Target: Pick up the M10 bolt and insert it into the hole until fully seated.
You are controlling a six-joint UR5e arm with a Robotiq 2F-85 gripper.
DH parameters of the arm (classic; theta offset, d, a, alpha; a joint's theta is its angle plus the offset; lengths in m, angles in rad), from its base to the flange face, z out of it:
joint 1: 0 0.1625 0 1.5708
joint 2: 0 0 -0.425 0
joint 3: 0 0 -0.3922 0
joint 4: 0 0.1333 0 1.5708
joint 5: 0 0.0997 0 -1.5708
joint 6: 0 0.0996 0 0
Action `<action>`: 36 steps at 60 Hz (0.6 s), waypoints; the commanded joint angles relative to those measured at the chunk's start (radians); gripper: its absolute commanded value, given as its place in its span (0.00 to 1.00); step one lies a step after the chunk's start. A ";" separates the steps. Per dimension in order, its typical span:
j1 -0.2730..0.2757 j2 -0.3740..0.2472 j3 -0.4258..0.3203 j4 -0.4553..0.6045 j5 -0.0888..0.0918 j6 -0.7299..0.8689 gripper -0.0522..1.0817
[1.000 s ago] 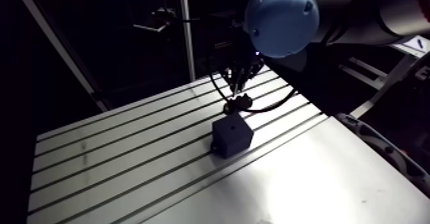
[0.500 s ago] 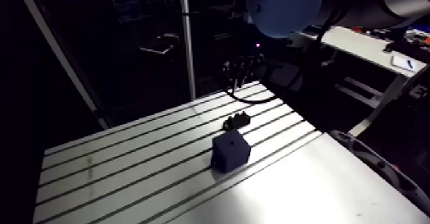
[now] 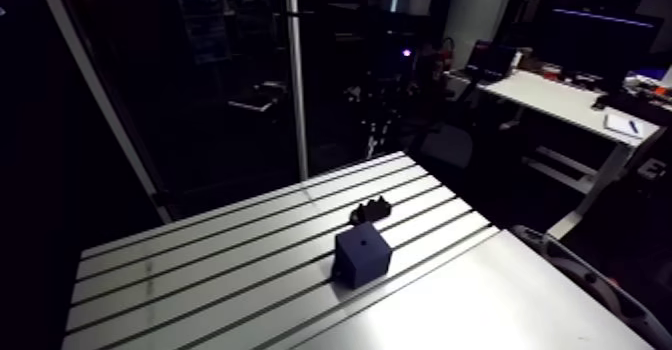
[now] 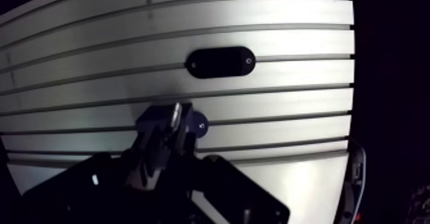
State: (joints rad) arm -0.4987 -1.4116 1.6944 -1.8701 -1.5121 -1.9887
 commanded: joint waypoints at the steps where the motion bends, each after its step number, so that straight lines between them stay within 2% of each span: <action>1: 0.027 -0.008 -0.074 0.179 -0.005 0.026 1.00; 6: 0.051 -0.007 -0.092 0.209 -0.013 0.047 1.00; 14: 0.057 -0.005 -0.085 0.201 -0.025 0.060 1.00; 26: 0.057 0.012 -0.074 0.190 -0.023 0.061 1.00; 36: 0.057 0.010 -0.070 0.190 -0.031 0.060 1.00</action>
State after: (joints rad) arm -0.4432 -1.4041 1.6188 -1.6790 -1.5360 -1.9295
